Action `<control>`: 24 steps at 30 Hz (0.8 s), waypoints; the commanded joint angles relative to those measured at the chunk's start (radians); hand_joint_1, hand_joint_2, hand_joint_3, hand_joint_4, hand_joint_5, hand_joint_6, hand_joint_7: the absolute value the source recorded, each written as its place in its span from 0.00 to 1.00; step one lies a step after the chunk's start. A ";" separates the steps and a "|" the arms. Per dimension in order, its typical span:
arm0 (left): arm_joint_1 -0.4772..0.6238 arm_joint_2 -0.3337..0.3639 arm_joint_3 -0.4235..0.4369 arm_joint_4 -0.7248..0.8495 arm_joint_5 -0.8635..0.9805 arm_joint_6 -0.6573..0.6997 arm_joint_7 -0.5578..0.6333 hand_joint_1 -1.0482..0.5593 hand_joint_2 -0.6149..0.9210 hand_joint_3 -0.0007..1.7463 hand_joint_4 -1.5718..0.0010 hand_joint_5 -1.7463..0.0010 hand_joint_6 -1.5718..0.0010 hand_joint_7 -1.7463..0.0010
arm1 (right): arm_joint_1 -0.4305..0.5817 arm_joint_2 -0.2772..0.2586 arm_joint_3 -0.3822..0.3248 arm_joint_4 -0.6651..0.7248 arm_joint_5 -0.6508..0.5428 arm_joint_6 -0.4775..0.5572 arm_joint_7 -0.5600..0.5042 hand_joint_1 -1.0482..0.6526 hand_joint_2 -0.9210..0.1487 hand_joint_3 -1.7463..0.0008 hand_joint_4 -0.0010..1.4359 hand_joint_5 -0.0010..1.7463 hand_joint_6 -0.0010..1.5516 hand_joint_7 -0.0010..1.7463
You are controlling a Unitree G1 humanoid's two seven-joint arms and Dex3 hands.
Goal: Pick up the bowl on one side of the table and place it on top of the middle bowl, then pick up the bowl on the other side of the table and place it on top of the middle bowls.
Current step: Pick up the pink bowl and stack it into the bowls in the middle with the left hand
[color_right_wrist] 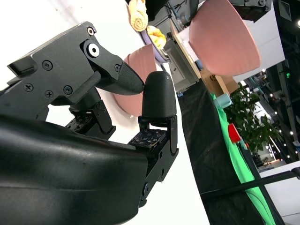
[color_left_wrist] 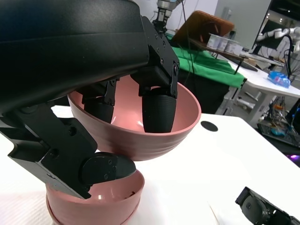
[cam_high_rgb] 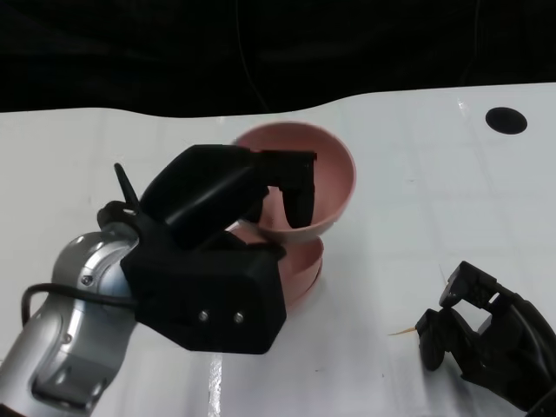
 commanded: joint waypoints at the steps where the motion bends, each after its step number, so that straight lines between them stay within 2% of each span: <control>1: 0.003 0.006 0.002 -0.014 0.006 0.006 -0.003 0.64 0.75 0.57 0.54 0.00 0.64 0.00 | -0.010 -0.010 -0.008 0.001 0.002 -0.011 -0.002 0.51 0.42 0.35 0.64 1.00 0.48 0.95; 13: 0.003 0.006 0.002 -0.014 0.006 0.006 -0.003 0.64 0.75 0.57 0.54 0.00 0.64 0.00 | -0.010 -0.010 -0.009 0.001 0.002 -0.011 -0.002 0.51 0.43 0.34 0.64 1.00 0.48 0.95; 17: 0.067 -0.007 -0.023 0.025 0.016 -0.037 0.048 0.63 0.76 0.57 0.55 0.00 0.67 0.00 | -0.012 -0.015 -0.011 0.007 0.002 -0.005 -0.003 0.52 0.42 0.36 0.63 1.00 0.48 0.92; 24: 0.067 -0.012 -0.021 0.040 0.021 -0.057 0.057 0.63 0.76 0.57 0.55 0.00 0.67 0.00 | -0.015 -0.015 -0.013 0.009 0.009 0.006 0.002 0.53 0.41 0.37 0.63 1.00 0.49 0.91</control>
